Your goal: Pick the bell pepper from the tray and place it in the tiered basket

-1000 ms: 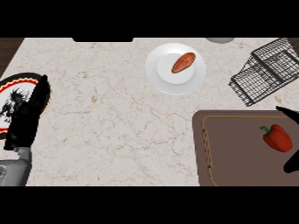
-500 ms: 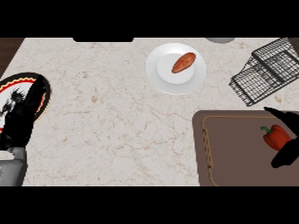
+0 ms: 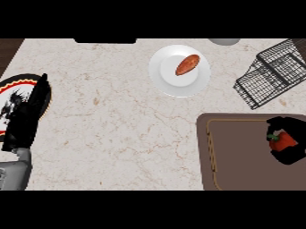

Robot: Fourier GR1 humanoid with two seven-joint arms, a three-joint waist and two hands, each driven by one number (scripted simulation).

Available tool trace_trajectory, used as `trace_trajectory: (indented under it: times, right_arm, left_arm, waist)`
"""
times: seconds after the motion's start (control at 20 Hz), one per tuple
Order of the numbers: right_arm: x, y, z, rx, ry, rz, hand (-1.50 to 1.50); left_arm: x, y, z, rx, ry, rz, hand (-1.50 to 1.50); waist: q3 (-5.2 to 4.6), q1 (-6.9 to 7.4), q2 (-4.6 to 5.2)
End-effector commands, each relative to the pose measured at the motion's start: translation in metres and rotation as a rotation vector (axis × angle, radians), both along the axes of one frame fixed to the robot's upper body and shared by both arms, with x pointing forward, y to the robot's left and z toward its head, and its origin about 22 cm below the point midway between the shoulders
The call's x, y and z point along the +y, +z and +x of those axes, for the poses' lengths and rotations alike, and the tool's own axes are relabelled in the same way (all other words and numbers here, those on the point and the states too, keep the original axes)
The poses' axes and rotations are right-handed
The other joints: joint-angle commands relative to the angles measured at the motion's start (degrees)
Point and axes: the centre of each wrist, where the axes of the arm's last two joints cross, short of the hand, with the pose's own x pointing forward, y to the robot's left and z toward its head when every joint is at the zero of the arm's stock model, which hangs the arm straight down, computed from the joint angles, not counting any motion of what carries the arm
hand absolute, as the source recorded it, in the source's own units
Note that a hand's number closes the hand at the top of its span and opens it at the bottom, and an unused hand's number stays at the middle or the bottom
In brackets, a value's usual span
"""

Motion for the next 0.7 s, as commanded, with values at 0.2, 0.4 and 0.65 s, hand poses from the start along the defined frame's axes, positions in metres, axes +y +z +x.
trace_trajectory:
  times: [0.2,0.4,0.65]
  right_arm:
    - [-0.005,0.009,-0.013,-0.012,-0.062,0.161,1.50]
    - [0.068,0.006,-0.027,-0.111,0.241,0.242,1.50]
    - [0.133,0.014,-0.074,-0.243,0.559,0.316,1.50]
  left_arm:
    - [0.003,-0.007,-0.001,-0.001,0.005,-0.005,0.00]
    - [-0.004,-0.005,-0.009,0.004,0.008,-0.003,0.00]
    - [0.011,-0.009,-0.007,0.030,0.036,0.013,0.00]
  waist:
    - [0.60,-0.47,0.26]
    - [0.62,-0.65,-0.14]
    - [0.60,-1.84,-0.27]
